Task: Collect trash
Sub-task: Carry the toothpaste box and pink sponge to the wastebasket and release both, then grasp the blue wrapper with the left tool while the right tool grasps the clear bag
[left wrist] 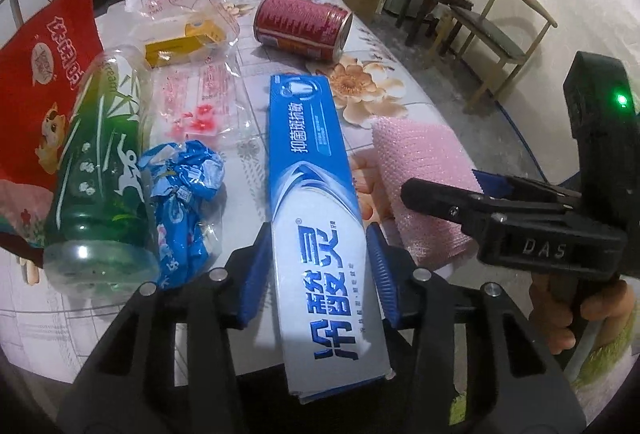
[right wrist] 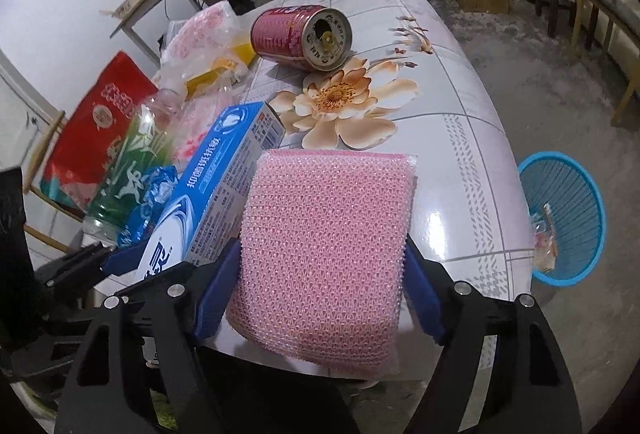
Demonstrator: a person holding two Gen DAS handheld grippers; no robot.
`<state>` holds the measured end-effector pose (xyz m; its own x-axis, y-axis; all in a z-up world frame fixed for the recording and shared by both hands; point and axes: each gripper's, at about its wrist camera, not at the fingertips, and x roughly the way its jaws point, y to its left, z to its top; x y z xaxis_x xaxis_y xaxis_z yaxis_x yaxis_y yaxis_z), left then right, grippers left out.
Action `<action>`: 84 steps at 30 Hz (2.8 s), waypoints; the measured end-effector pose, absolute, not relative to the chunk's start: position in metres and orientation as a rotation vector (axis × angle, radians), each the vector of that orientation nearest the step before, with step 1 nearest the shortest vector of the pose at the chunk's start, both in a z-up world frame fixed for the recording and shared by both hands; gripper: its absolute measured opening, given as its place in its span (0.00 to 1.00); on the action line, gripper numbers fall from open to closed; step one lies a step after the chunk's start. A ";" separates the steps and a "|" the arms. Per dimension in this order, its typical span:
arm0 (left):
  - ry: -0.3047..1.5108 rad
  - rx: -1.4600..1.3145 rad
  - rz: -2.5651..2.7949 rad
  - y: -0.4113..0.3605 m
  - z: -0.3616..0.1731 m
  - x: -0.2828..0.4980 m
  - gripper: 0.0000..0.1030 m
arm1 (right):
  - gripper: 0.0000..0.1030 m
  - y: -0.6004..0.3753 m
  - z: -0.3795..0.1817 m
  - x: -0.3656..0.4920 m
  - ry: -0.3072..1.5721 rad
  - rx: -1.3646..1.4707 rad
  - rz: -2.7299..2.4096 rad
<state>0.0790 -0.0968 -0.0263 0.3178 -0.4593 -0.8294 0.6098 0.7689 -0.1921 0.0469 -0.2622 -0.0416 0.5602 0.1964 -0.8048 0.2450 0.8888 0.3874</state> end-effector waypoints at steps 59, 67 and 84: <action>1.159 0.295 -1.027 -0.407 -0.038 0.136 0.59 | 0.83 -0.576 -0.273 -0.093 0.826 1.422 -0.640; 0.945 0.333 -1.018 -0.306 0.019 0.096 0.61 | 0.83 -0.526 -0.216 -0.119 0.768 1.337 -0.541; 0.650 0.326 -0.672 -0.055 0.034 0.059 0.61 | 0.83 -0.361 -0.052 -0.009 0.836 0.993 -0.021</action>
